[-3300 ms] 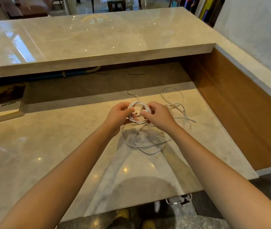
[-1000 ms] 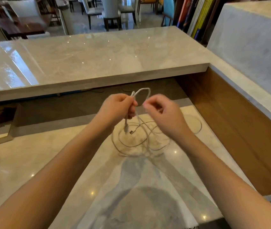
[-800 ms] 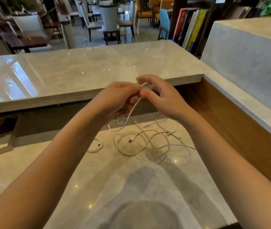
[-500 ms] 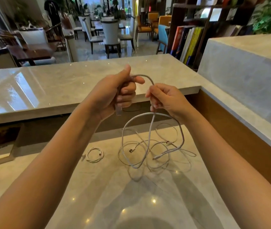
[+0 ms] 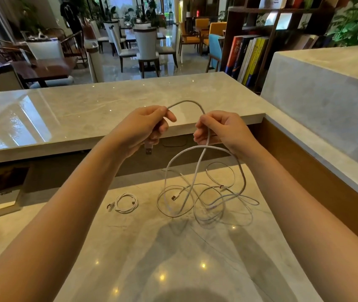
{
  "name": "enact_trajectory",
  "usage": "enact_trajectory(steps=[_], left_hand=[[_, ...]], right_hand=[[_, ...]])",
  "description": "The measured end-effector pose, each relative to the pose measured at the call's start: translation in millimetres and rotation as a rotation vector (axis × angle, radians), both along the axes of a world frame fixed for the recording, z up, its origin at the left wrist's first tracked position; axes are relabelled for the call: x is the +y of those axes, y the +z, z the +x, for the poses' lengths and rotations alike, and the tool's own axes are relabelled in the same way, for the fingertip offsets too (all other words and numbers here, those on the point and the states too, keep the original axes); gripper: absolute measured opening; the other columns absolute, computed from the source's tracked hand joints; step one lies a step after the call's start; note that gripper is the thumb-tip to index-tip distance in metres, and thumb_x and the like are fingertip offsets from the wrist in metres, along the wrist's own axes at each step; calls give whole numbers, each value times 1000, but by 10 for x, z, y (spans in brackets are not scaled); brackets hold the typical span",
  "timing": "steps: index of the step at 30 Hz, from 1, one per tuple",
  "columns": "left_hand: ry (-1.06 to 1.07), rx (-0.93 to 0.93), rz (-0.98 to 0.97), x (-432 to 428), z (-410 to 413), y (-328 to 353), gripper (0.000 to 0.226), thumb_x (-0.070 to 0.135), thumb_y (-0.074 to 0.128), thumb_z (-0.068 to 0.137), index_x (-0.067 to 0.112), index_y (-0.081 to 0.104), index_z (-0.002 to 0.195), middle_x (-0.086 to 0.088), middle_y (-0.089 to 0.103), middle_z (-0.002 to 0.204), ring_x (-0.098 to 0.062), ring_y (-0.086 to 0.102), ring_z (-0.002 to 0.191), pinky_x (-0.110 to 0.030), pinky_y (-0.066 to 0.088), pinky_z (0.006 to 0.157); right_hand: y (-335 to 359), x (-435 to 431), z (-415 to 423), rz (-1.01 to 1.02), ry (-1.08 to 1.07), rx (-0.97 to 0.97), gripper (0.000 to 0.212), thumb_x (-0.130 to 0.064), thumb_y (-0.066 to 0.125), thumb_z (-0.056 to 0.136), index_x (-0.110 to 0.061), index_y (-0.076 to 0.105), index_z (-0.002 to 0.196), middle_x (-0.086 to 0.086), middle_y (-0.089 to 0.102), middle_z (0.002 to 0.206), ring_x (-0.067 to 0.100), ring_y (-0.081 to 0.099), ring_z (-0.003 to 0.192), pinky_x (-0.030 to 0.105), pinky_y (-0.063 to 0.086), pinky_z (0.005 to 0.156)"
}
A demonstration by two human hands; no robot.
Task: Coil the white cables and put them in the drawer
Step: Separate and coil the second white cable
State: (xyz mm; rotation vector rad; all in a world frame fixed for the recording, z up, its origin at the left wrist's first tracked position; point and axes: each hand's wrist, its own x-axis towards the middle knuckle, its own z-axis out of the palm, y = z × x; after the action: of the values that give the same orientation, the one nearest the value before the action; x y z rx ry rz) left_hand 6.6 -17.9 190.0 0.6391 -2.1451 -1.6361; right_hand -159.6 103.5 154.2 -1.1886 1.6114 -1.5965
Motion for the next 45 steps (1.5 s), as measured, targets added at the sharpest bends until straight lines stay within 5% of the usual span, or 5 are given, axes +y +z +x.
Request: enact_trajectory(steps=[12,20,26,35,45], left_hand=[[2,328,368,-107,-105,-270,31,23,28,102,11,54,89,6,39,54,-6,28,44,-19,23,42],[29,386,498,-180,-153,-317,29,24,31,101,12,55,90,7,37,53,-5,27,44,-19,21,42],[-181,303,493,-148,-167,-363,32,23,30,101,9,57,92,7,37,50,-5,26,41,-16,23,39],[-368,577,698,-207,-200,-283,37,23,26,99,5,57,106,8,44,49,-4,31,38,-14,21,39],[-96,447,48,-156,-348,-236,36,26,31,101,21,39,137,4,59,71,-4,45,52,-15,38,51]], right_hand=[[-280,54,163,532,67,259,31,-31,38,100,-9,56,111,4,66,76,11,54,50,20,47,48],[-763,70,157,619,80,630,42,-35,29,101,-12,63,107,6,63,89,22,59,83,35,46,74],[-499,-148,42,339,-145,340,51,-35,40,98,-18,26,145,4,40,146,18,40,132,26,33,96],[-460,-310,28,5,-44,-130,24,-25,48,96,-11,64,83,-3,51,56,9,49,49,26,55,63],[-578,-300,227,345,14,693,30,-29,36,100,-10,60,97,-1,58,74,15,53,65,29,39,58]])
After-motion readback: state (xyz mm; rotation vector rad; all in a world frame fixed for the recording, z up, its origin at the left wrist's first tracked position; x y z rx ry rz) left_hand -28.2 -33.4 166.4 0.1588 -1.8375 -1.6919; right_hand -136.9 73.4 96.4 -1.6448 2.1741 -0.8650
